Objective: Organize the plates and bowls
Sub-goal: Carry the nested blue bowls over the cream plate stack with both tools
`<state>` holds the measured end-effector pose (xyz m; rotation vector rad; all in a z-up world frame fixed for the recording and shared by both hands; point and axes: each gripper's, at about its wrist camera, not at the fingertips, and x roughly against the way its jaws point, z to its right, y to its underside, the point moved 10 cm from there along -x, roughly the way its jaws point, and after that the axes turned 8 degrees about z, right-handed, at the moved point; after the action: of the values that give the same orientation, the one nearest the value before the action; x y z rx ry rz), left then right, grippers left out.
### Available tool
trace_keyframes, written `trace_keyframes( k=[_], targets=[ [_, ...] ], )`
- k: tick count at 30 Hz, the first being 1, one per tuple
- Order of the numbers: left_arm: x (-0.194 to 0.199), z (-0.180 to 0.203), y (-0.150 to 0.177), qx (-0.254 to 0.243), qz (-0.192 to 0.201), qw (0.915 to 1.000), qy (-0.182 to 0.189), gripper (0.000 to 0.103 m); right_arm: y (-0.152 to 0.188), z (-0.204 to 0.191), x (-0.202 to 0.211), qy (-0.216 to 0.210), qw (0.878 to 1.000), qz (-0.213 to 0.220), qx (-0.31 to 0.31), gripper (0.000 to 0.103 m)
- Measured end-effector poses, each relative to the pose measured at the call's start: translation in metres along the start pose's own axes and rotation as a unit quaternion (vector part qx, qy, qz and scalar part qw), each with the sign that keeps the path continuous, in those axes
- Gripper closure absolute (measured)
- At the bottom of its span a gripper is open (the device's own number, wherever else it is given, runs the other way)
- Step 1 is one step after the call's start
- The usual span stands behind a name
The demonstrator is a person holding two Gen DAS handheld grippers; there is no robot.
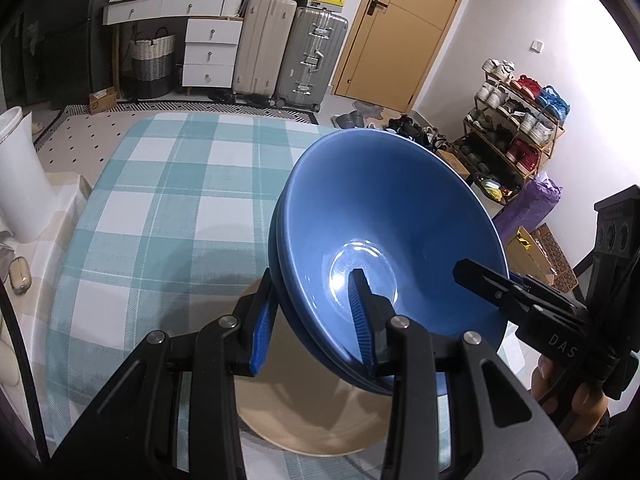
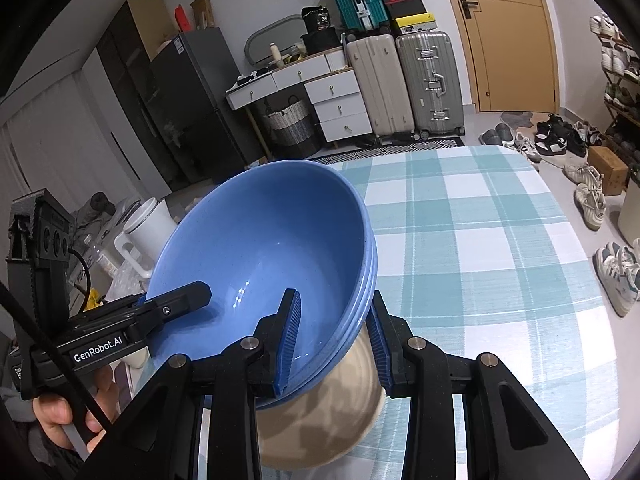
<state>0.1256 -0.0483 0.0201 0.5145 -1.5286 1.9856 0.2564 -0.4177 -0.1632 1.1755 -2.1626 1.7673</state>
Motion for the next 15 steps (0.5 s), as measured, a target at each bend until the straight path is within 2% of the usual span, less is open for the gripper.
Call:
trace_keyframes(
  k=[15],
  targets=[
    [-0.023,-0.027,0.019,0.01,-0.019,0.9996,-0.016,0.071,0.022,-0.004,-0.028,-0.001,1.0,-0.026,0.003,0.069]
  ],
)
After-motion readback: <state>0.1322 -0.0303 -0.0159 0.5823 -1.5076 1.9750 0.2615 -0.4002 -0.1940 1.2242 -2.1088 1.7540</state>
